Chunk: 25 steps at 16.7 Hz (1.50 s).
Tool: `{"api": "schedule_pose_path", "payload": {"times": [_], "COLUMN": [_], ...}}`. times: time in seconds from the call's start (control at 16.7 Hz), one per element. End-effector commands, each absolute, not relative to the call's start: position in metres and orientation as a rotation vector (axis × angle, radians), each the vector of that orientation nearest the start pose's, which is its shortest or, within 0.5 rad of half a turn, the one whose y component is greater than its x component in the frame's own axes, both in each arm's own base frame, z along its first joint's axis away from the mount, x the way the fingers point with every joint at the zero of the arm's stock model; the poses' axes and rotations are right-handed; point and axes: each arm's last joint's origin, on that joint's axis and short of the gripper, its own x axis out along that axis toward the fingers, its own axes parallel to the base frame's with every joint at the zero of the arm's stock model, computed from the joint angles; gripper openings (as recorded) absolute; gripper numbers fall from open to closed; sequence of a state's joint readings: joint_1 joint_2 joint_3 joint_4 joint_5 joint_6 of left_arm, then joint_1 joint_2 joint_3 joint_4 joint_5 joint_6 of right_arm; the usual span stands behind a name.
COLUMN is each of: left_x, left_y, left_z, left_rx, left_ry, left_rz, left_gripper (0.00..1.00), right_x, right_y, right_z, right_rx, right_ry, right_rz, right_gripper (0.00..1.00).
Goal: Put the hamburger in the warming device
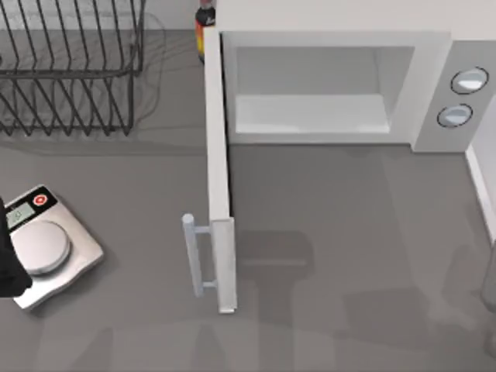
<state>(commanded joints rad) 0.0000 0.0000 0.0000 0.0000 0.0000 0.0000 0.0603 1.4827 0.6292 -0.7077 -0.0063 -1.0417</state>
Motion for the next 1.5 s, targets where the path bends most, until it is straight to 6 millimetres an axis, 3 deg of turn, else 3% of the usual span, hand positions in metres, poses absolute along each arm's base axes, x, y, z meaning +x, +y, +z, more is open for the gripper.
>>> {"api": "schedule_pose_path", "payload": {"times": [0.18,0.54,0.66,1.08,1.26,1.5], "left_x": [0.106,0.106,0.106,0.106,0.106,0.106], "left_y": [-0.001,-0.001,-0.001,-0.001,-0.001,-0.001], "left_z": [0.160,0.160,0.160,0.160,0.160,0.160], "left_rx": [0.000,0.000,0.000,0.000,0.000,0.000], "left_ry": [0.000,0.000,0.000,0.000,0.000,0.000], "left_rz": [0.000,0.000,0.000,0.000,0.000,0.000], "left_gripper": [1.00,1.00,1.00,1.00,1.00,1.00], "right_x": [0.215,0.210,0.208,0.214,0.239,0.289], "right_y": [0.013,0.013,0.013,0.016,0.029,0.061], "right_z": [0.140,0.203,0.214,0.213,0.208,0.188], "right_rx": [-0.855,-0.849,-0.851,-0.861,-0.887,-0.878], "right_ry": [1.380,1.401,1.388,1.379,1.332,1.205], "right_rz": [0.853,0.865,0.855,0.831,0.732,0.524], "right_gripper": [0.00,0.00,0.00,0.00,0.00,0.00]}}
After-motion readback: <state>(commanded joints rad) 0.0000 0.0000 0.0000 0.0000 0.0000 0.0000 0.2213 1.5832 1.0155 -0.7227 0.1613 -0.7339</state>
